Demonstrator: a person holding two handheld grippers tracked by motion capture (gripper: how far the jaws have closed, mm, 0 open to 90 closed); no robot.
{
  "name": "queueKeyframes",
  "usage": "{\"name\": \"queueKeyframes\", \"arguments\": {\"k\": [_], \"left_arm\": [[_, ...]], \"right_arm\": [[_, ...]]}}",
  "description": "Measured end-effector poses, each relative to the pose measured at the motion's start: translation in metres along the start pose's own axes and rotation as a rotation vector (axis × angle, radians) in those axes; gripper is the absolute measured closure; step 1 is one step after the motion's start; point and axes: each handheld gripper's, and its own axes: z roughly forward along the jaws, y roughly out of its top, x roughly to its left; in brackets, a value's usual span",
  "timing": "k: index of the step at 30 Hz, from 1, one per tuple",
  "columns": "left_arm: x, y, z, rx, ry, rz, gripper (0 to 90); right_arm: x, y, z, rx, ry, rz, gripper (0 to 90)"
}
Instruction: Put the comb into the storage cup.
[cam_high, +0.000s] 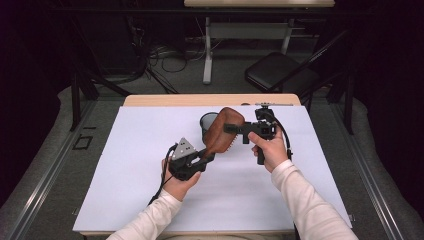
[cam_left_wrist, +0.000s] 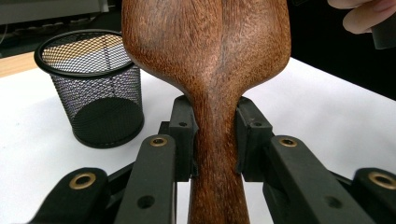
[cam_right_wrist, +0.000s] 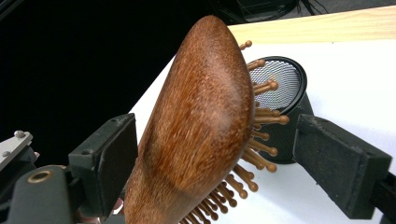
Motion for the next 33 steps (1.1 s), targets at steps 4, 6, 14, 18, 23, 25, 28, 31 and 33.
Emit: {"name": "queueKeyframes", "arguments": {"k": [4, 6, 14, 18, 23, 25, 28, 31, 33], "left_arm": [[-0.0013, -0.0002, 0.0004, 0.002, 0.000, 0.004, 71.9], [-0.0018, -0.0003, 0.0009, 0.003, -0.003, 0.004, 71.9], [-0.0039, -0.0004, 0.0014, 0.004, -0.007, 0.006, 71.9], [-0.0044, -0.0006, 0.0014, 0.004, -0.010, 0.008, 71.9], [-0.0059, -0.0007, 0.0017, 0.003, -0.015, 0.013, 71.9], [-0.0068, -0.0009, 0.0020, 0.005, -0.014, 0.015, 71.9], [-0.0078, -0.0013, 0.0026, 0.006, -0.020, 0.021, 71.9], [-0.0086, -0.0015, 0.0030, 0.006, -0.020, 0.022, 71.9], [-0.0089, -0.0016, 0.0030, 0.006, -0.021, 0.022, 71.9]], "right_arm": [[0.0000, -0.0002, 0.0010, 0.002, 0.013, 0.004, 13.7], [0.0002, -0.0002, 0.0013, 0.004, 0.023, 0.006, 13.7], [-0.0006, -0.0003, 0.0025, 0.009, 0.031, 0.014, 14.0], [-0.0020, 0.0001, 0.0027, 0.010, 0.034, 0.024, 14.4], [-0.0031, 0.0004, 0.0030, 0.007, 0.044, 0.031, 14.6], [-0.0031, 0.0004, 0.0032, 0.011, 0.051, 0.031, 14.9], [-0.0028, 0.0002, 0.0036, 0.012, 0.062, 0.035, 15.1], [-0.0033, 0.0003, 0.0035, 0.016, 0.068, 0.044, 15.6], [-0.0042, 0.0003, 0.0034, 0.017, 0.077, 0.049, 16.7]]}}
